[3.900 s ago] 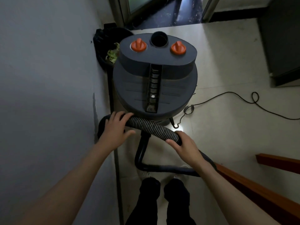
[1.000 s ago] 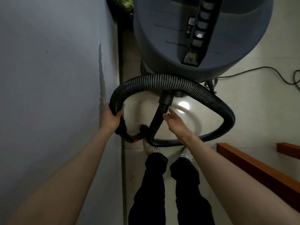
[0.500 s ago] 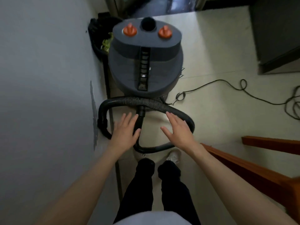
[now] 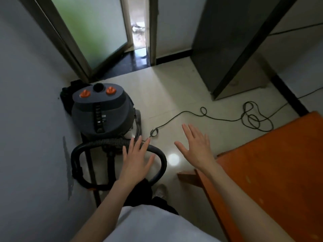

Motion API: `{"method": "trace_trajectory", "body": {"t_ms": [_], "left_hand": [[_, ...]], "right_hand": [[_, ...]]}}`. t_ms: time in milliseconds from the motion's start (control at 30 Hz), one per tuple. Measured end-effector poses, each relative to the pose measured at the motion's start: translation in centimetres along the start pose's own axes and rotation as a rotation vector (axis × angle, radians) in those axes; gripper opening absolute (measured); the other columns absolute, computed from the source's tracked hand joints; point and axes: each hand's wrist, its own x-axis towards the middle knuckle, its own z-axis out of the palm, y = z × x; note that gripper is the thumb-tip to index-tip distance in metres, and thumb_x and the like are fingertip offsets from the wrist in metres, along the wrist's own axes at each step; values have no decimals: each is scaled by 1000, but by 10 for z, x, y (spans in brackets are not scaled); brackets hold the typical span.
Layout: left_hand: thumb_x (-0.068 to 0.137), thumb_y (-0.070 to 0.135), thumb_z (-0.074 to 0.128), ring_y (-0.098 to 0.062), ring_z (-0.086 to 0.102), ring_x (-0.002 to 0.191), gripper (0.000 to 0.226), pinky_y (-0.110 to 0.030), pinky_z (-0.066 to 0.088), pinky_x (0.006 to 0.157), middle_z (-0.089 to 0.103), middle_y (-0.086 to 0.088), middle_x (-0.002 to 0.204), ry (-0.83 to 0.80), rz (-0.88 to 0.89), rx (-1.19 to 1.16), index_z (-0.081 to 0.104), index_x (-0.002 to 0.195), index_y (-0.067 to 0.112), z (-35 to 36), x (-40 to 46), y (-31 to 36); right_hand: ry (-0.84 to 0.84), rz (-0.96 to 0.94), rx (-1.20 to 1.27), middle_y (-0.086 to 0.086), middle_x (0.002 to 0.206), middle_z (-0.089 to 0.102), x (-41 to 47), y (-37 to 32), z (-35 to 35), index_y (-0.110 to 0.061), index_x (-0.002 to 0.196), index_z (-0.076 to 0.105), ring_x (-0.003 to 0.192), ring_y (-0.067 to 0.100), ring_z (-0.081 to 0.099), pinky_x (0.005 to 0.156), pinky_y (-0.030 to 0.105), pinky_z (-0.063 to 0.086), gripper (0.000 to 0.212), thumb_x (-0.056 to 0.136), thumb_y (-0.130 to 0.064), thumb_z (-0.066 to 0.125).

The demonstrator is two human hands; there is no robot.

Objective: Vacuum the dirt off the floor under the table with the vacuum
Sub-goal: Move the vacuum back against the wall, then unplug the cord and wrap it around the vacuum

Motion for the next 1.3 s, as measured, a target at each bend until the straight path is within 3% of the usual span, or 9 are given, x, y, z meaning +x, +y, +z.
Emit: {"method": "trace_trajectory", "body": {"t_ms": [167,333,500,633,833,1000,1100,1200,1300], "left_hand": [[89,58,24,-21,-5,146,68,-46,-2,116,8,0,158,18,137,27,15,149,28,-12,3,44],[97,42,38,-18,-7,146,59,-40,-2,117,6,2,158,51,274,-29,14,149,28,-22,14,83],[97,44,38,-18,-8,146,60,-39,-2,118,2,2,158,22,411,-7,13,149,28,-27,33,121],[82,63,15,-16,-7,145,75,-36,-1,116,3,3,158,14,510,-4,12,149,29,-38,65,149],[86,59,23,-19,1,146,72,-38,7,118,9,-1,158,-44,616,49,15,149,25,-36,147,190],[82,74,6,-25,15,145,87,-25,4,112,20,-5,155,-145,829,177,24,148,21,-19,240,244],[79,75,5,-18,5,146,86,-24,-1,114,12,0,157,-245,851,200,17,149,25,-22,318,290],[83,66,15,-21,9,145,80,-25,1,113,18,-4,156,-255,911,205,22,148,21,-32,391,330],[82,71,11,-19,10,145,85,-25,2,113,19,-3,156,-259,993,265,23,148,20,-46,444,353]], "right_hand": [[109,73,157,-1,161,3,-33,35,-18,-28,152,2,147,16,3,119,44,0,69,97,-54,34],[254,100,202,-3,161,3,-54,60,-35,-29,152,0,147,12,1,118,35,-5,69,96,-54,34],[308,178,207,-4,161,2,-55,87,-52,-29,151,-2,147,11,-1,118,34,-7,70,96,-55,32],[375,211,247,-4,161,4,-40,99,-69,-28,152,0,147,11,0,117,32,-7,70,96,-53,34],[472,311,277,-2,160,6,0,132,-98,-26,152,2,147,12,0,116,33,-8,69,97,-51,35],[513,455,283,0,161,2,56,183,-115,-26,151,-2,147,13,-3,116,33,-10,71,96,-56,31],[527,567,383,0,161,3,115,215,-128,-27,151,-2,147,13,-2,118,33,-8,72,94,-60,27],[509,612,458,0,160,6,168,235,-139,-26,151,2,147,13,1,118,33,-4,69,96,-54,32],[532,658,562,1,160,11,201,245,-152,-23,152,7,147,13,5,120,35,-1,69,95,-51,34]]}}
